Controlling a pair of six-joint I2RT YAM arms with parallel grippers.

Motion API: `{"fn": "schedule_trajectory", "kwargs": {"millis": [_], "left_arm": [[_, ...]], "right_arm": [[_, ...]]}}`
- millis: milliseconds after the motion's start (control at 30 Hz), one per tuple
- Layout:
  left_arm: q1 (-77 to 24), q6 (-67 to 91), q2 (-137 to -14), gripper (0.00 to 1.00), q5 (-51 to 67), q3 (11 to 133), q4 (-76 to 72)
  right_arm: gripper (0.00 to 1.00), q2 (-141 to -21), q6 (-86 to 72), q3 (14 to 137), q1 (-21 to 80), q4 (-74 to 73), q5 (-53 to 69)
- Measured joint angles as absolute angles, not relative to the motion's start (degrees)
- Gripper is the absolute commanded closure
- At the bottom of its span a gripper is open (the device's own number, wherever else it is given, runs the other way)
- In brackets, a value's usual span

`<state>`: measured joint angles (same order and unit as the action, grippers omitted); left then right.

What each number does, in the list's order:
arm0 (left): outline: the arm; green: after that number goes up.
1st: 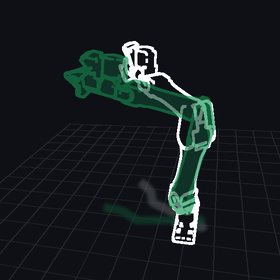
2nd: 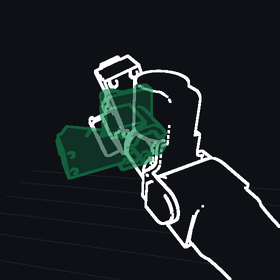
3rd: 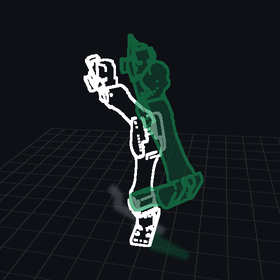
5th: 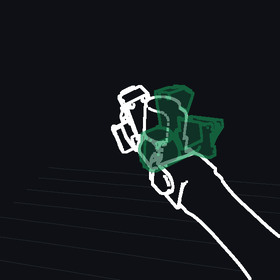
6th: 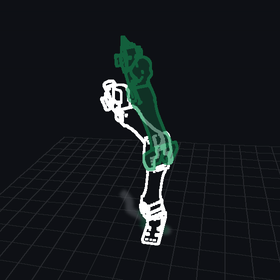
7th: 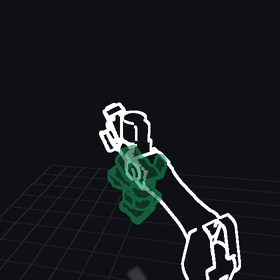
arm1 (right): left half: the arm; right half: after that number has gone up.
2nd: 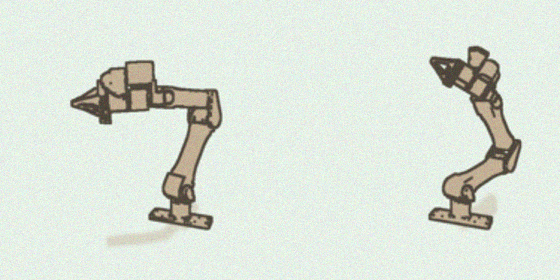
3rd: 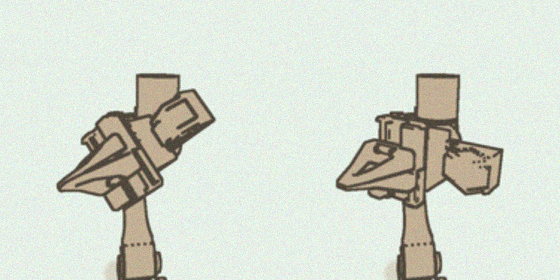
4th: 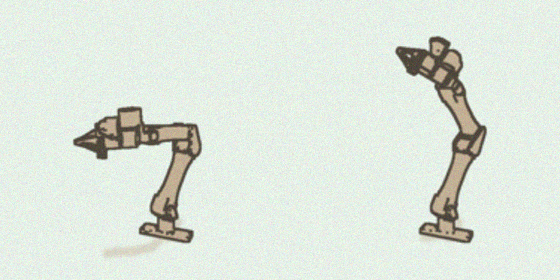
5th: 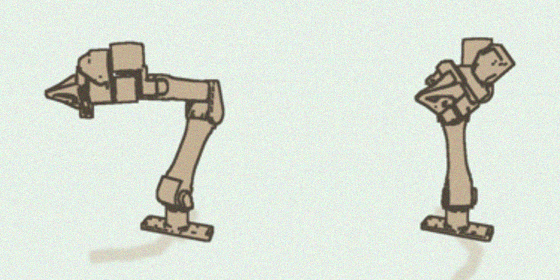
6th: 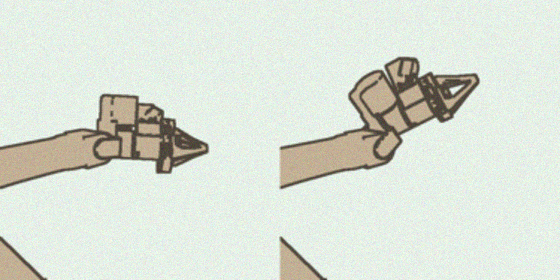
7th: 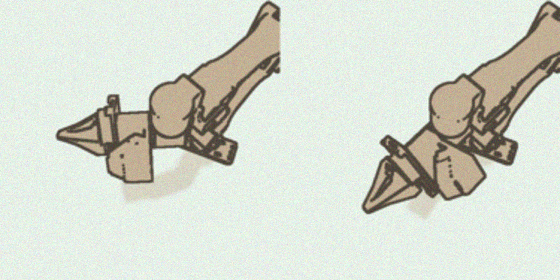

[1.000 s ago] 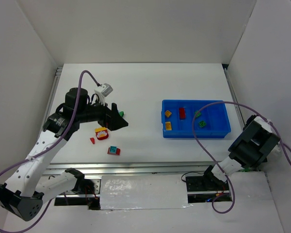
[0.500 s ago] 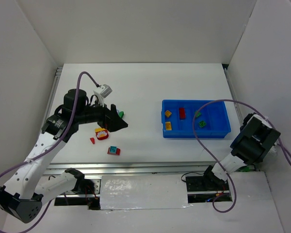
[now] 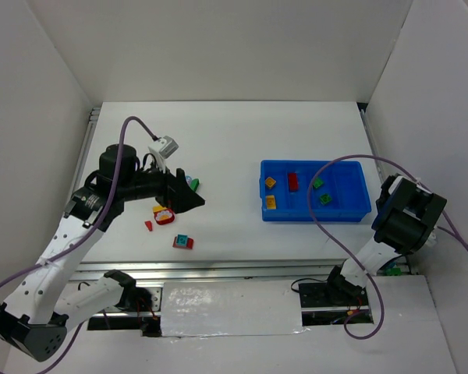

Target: Sort the legos into containers by color

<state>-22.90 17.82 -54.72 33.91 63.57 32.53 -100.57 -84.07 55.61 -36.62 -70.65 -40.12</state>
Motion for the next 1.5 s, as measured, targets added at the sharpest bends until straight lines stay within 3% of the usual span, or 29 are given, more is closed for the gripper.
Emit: {"fn": "schedule_trajectory", "kwargs": {"millis": [133,233,433,533,600,633,900,1233,1500], "left_arm": [[-22.90,17.72,-54.11,0.01,33.47,63.09,32.56],[-22.90,17.67,-53.84,0.00,33.28,62.98,32.58],[-22.90,16.67,-53.84,0.01,32.86,62.98,32.56],[-22.90,16.58,-53.84,0.01,32.64,62.98,32.58],[-22.90,16.49,-53.87,0.01,32.47,62.98,32.58],[-22.90,16.45,-53.91,0.01,32.40,62.98,32.60],[-22.90,16.40,-54.28,0.01,32.64,63.00,32.95],[-22.94,16.86,-53.47,0.00,32.86,63.00,33.04],[-25.30,16.91,-53.36,0.00,30.06,63.00,34.83]], "right_arm": [[0.12,-100.64,-84.99,55.61,-36.62,-71.13,-40.14],[0.25,-101.16,-85.60,55.68,-36.62,-71.79,-40.16],[0.32,-102.85,-86.50,56.80,-36.62,-72.73,-40.18],[0.28,-103.66,-86.54,57.32,-36.38,-72.93,-40.16],[0.17,-103.72,-86.48,57.43,-35.75,-72.88,-40.25],[0.02,-103.66,-86.30,57.43,-35.27,-72.88,-40.32],[0.00,-95.53,-88.07,53.10,-33.89,-72.55,-39.90],[0.00,-77.93,-102.35,44.38,-36.03,-73.63,-38.00],[0.01,-76.27,-110.65,41.82,-38.04,-74.32,-38.13]]}}
